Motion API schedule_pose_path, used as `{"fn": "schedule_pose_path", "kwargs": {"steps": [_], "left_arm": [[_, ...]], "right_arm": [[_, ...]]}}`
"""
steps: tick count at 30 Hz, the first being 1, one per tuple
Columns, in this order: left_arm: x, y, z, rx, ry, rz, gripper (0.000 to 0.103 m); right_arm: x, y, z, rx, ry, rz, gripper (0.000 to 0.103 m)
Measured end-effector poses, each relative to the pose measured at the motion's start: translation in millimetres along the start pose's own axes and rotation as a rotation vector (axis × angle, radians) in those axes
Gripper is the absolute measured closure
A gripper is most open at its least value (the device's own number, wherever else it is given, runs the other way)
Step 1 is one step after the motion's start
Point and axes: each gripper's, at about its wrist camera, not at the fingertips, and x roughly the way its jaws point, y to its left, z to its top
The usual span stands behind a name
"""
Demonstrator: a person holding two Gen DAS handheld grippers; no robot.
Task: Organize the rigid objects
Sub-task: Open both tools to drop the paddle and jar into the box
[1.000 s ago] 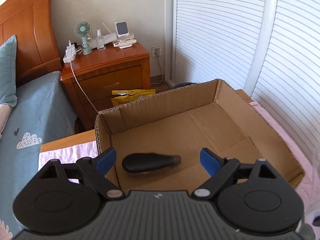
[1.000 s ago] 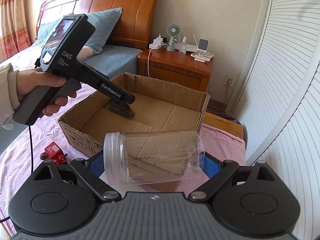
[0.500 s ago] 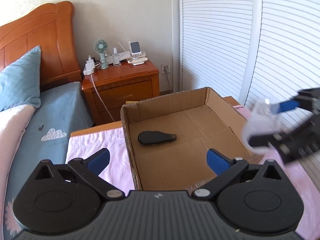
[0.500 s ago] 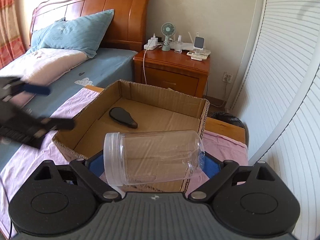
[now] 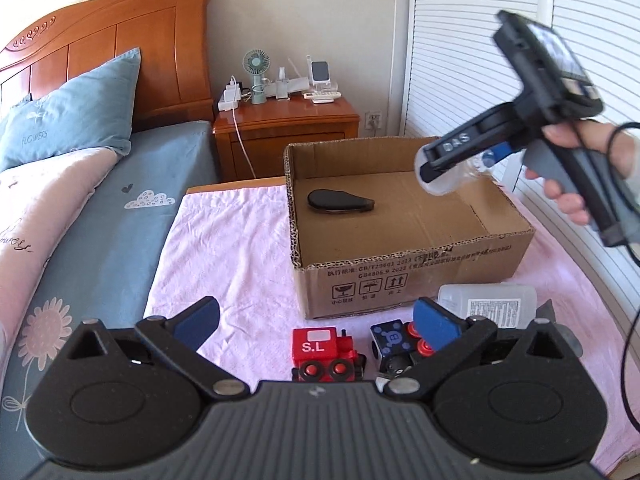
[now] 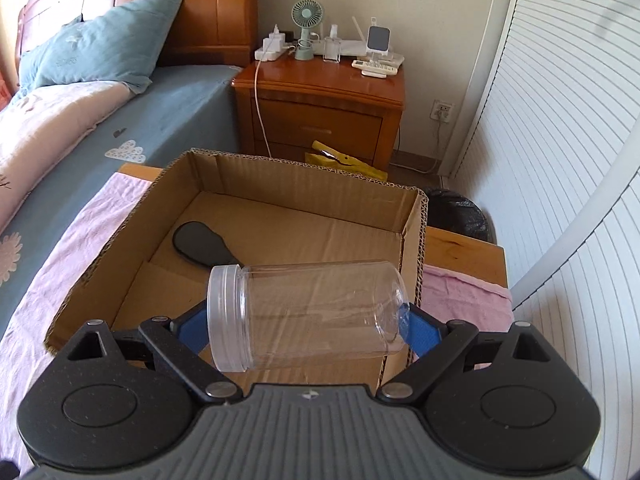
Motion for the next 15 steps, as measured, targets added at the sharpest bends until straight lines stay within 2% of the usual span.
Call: {"fn": "schedule_pose_path", "kwargs": {"steps": [6,8,15], "left_arm": [[2.5,-7.5,-10.7,0.058,-0.007,0.023,0.001],[2.6,-6.5,-12.5,0.055,-0.002,0.012,0.001],[-1.0,-0.5,-11.5,0.03,-0.004,0.002,0.001]], "right_arm": [[24.3,3.8,11.5,0.026,0.016,-0.017,0.005],[28.0,3.8,14.2,0.038,0.004,-0.032,0.0],[13.9,2.9,13.7,0.037,-0.012,-0.042,0.0]]}}
